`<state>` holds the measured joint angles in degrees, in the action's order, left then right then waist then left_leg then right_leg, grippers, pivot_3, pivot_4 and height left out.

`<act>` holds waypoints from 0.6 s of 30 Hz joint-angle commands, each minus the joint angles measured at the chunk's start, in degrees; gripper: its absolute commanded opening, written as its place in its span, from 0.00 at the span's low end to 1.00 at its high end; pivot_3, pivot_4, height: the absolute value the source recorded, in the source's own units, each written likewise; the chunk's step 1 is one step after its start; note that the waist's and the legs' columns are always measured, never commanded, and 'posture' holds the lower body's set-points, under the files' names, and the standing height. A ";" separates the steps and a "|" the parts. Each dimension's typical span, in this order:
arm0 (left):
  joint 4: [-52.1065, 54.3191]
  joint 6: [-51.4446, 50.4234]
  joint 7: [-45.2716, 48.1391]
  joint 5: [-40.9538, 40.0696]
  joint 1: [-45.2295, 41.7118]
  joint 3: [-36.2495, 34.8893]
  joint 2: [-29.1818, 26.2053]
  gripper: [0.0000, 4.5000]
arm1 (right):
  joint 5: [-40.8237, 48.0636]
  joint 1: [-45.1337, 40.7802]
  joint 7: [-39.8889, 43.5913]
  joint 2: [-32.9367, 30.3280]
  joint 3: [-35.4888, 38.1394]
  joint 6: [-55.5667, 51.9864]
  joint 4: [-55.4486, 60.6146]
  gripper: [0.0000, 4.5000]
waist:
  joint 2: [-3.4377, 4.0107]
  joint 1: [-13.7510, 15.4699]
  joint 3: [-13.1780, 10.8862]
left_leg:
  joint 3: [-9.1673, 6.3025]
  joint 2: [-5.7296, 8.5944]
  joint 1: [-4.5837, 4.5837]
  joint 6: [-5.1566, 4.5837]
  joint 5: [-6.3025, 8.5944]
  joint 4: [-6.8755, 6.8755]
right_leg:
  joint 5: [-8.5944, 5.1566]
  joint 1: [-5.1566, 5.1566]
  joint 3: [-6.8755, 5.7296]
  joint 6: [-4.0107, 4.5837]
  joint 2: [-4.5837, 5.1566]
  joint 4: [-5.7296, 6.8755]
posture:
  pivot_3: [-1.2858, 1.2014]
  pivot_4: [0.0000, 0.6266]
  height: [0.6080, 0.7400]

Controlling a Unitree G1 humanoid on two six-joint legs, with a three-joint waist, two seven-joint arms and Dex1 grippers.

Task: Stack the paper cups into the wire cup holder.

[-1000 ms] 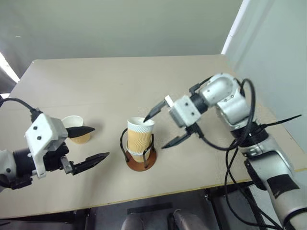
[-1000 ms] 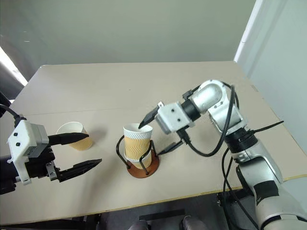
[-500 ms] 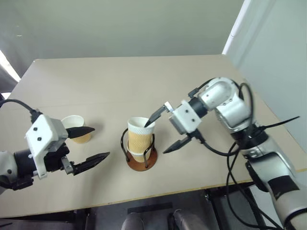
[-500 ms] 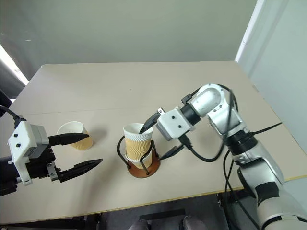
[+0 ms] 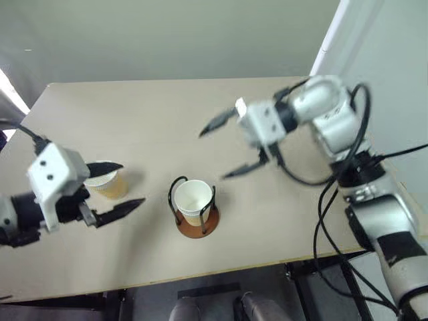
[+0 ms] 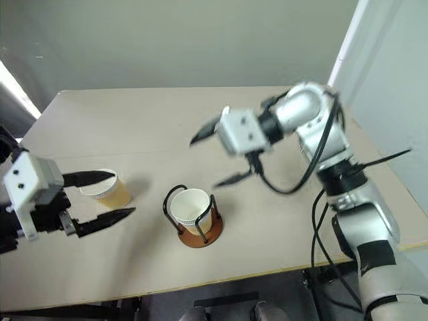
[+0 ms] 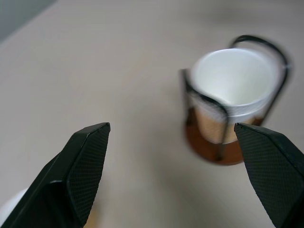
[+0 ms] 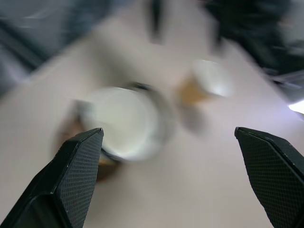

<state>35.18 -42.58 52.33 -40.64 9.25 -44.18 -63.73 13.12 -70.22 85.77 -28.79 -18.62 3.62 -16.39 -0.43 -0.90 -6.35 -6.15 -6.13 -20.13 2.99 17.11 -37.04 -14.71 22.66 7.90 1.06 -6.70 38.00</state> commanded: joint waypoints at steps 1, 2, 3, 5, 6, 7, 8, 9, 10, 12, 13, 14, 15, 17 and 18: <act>-3.18 1.26 2.84 3.01 -1.02 -1.48 -3.20 1.00 | 6.68 1.19 4.55 -3.05 5.54 -5.10 0.88 1.00 | -0.08 0.18 0.05 | 0.01 0.00 -0.02 -0.01 0.02 0.00 | -0.01 0.00 -0.01 0.01 0.00 -0.04 | 0.52 0.24 1.00; -4.16 1.84 4.23 4.60 -0.25 -1.20 -4.13 1.00 | 10.64 2.20 5.84 -4.90 6.33 -8.51 3.00 1.00 | -0.08 0.20 0.04 | 0.02 0.02 -0.05 0.08 0.03 -0.02 | -0.02 0.00 0.01 0.01 0.00 -0.08 | 0.52 0.24 1.00; -5.16 2.58 5.48 6.53 0.71 -0.80 -4.96 1.00 | 14.19 3.27 6.47 -6.84 6.61 -11.31 5.22 1.00 | -0.08 0.21 0.03 | 0.05 0.09 -0.09 0.35 -0.09 -0.04 | -0.03 0.01 0.03 0.00 0.01 -0.11 | 0.52 0.24 1.00; -8.22 4.75 6.47 11.50 2.27 1.26 -6.82 1.00 | 20.92 6.42 6.73 -11.92 5.84 -15.18 10.47 1.00 | -0.06 0.26 0.02 | 0.11 0.38 -0.19 0.68 -0.21 -0.06 | -0.12 0.03 0.10 -0.05 0.01 -0.18 | 0.52 0.24 1.00; -9.93 5.90 6.43 13.07 1.88 2.81 -7.58 1.00 | 23.48 8.27 6.73 -14.24 5.61 -16.74 12.82 1.00 | -0.04 0.35 0.01 | 0.12 0.40 -0.25 0.71 -0.22 -0.07 | -0.17 0.04 0.10 -0.07 0.01 -0.21 | 0.52 0.24 1.00; -11.36 6.95 6.46 13.87 0.97 4.36 -8.03 1.00 | 25.09 9.85 6.73 -16.02 5.46 -17.87 14.59 1.00 | -0.05 0.34 0.01 | 0.14 0.42 -0.26 0.74 -0.22 -0.08 | -0.30 0.03 0.11 -0.12 0.01 -0.17 | 0.52 0.24 1.00; -12.55 7.87 6.57 14.06 -0.61 6.47 -8.39 1.00 | 25.96 11.37 6.73 -17.29 5.69 -18.89 15.71 1.00 | -0.07 0.31 0.03 | 0.16 0.41 -0.24 0.74 -0.22 -0.09 | -0.34 0.03 0.13 -0.11 0.01 -0.14 | 0.52 0.24 1.00; -13.53 8.73 6.74 14.34 -2.03 8.47 -8.71 1.00 | 26.46 12.51 6.73 -18.03 6.21 -20.04 16.34 1.00 | -0.09 0.32 0.03 | 0.16 0.41 -0.22 0.73 -0.22 -0.09 | -0.35 0.03 0.13 -0.11 0.00 -0.13 | 0.52 0.24 1.00; -14.44 9.39 6.94 14.89 -3.28 10.33 -8.99 1.00 | 26.55 13.31 6.73 -18.32 6.92 -21.14 16.62 1.00 | -0.13 0.30 0.01 | 0.16 0.41 -0.21 0.71 -0.20 -0.08 | -0.35 0.03 0.13 -0.11 -0.01 -0.11 | 0.52 0.24 1.00; -16.15 10.41 7.15 16.62 -5.20 13.58 -9.71 1.00 | 25.67 14.54 6.73 -18.54 8.24 -22.30 16.72 1.00 | -0.17 0.02 -0.02 | 0.15 0.41 -0.16 0.55 -0.10 -0.10 | -0.35 0.05 0.18 -0.12 -0.01 -0.06 | 0.52 0.24 1.00; -17.41 11.32 7.37 17.33 -6.79 15.75 -10.13 1.00 | 24.29 15.60 5.52 -18.95 8.99 -22.19 16.51 1.00 | -0.17 -0.08 -0.02 | 0.15 0.42 -0.14 0.47 -0.05 -0.11 | -0.35 0.06 0.20 -0.12 0.00 -0.03 | 0.52 0.24 1.00; -18.54 12.13 7.59 18.11 -8.07 17.58 -10.51 1.00 | 23.17 16.49 4.44 -19.27 9.62 -22.04 16.52 1.00 | -0.17 -0.07 -0.02 | 0.15 0.42 -0.12 0.44 -0.04 -0.12 | -0.35 0.05 0.22 -0.12 0.00 0.00 | 0.52 0.24 1.00; -19.40 12.74 7.87 18.69 -9.01 18.79 -10.69 1.00 | 22.40 17.11 3.70 -19.38 10.11 -22.04 16.68 1.00 | -0.17 -0.03 -0.02 | 0.13 0.42 -0.11 0.42 -0.02 -0.12 | -0.35 0.04 0.21 -0.12 0.00 0.03 | 0.52 0.24 1.00; -21.62 13.99 8.26 21.31 -9.91 21.53 -11.66 1.00 | 22.08 18.23 2.33 -19.51 11.22 -22.89 17.91 1.00 | -0.17 -0.04 -0.02 | 0.09 0.39 -0.07 0.18 0.11 -0.10 | -0.35 0.05 0.21 -0.12 0.00 0.07 | 0.52 0.24 1.00; -22.59 14.43 8.19 22.21 -10.47 22.43 -11.83 1.00 | 21.88 18.85 1.87 -19.66 11.68 -23.22 18.51 1.00 | -0.16 -0.07 -0.02 | 0.07 0.39 -0.07 0.02 0.20 -0.11 | -0.34 0.06 0.20 -0.11 0.00 0.08 | 0.52 0.24 1.00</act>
<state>13.70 -29.70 60.12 -20.33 -0.01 -22.08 -74.37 35.26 -51.30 88.77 -47.56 -9.69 -19.18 -0.27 -0.59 -0.98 -6.37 -6.07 -5.74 -20.20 2.95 17.35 -37.13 -15.06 22.74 8.12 0.95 -6.69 38.09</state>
